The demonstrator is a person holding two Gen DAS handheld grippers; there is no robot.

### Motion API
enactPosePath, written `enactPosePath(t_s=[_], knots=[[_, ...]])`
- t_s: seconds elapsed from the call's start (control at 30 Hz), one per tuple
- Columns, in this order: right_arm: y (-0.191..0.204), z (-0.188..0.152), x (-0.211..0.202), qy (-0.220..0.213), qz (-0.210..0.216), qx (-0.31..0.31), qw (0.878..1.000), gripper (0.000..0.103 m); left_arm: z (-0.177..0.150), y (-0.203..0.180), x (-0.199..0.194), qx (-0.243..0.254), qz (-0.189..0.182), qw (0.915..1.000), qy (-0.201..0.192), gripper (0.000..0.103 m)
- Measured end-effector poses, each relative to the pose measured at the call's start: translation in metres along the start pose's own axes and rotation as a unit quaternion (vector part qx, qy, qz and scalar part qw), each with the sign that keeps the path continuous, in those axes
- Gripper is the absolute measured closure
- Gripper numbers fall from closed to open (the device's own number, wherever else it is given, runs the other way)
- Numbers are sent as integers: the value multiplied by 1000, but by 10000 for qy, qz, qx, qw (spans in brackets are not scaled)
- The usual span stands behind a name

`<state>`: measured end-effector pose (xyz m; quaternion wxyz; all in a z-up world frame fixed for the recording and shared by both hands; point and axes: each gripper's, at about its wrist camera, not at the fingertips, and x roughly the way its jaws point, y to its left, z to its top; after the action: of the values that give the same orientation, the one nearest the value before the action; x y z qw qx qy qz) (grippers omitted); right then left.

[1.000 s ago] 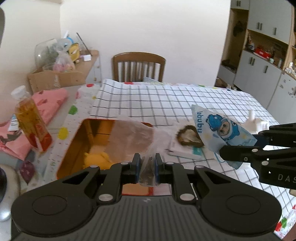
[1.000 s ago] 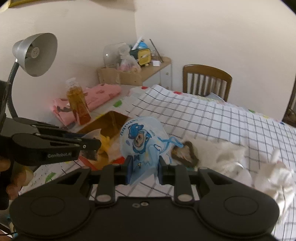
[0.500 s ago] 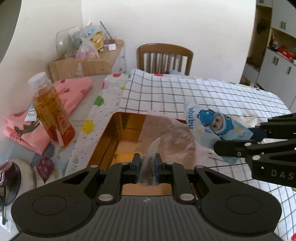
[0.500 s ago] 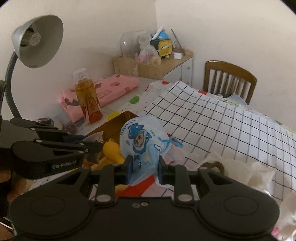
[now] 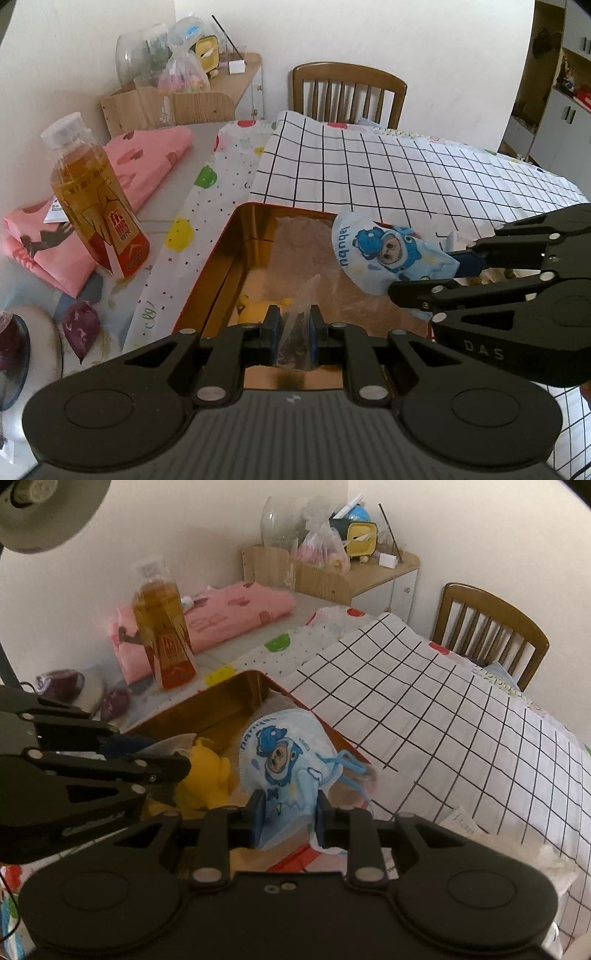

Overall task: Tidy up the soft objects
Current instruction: 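Carry the herb bag and blue pouch with both tools over the tin box, then lower both items into the tin box and open both tools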

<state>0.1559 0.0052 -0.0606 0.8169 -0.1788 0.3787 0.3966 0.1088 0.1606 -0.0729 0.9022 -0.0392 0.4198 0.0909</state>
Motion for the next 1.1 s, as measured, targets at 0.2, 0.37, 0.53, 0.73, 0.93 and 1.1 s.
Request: enactPosePath(t_s=[0.2, 0.37, 0.53, 0.73, 0.93, 1.1], knots=[[-4, 1, 19, 154, 13, -126, 9998, 78, 1, 2, 15, -31, -1, 9999, 151, 88], [-3, 1, 31, 247, 8, -316, 9992, 78, 0, 1, 26, 12, 29, 9996, 292, 88], [1, 0, 38, 300, 10, -535, 9981, 77, 1, -1, 33, 78, 34, 9994, 337, 88], [1, 0, 42, 381, 121, -606, 9974, 73, 3, -1, 35, 80, 3, 9993, 354, 88], [4, -1, 35, 304, 157, -758, 9965, 58, 3, 1, 33, -12, 8, 9994, 348, 88], [5, -2, 24, 188, 144, -775, 9967, 49, 2, 2, 31, -109, -33, 9994, 328, 87]])
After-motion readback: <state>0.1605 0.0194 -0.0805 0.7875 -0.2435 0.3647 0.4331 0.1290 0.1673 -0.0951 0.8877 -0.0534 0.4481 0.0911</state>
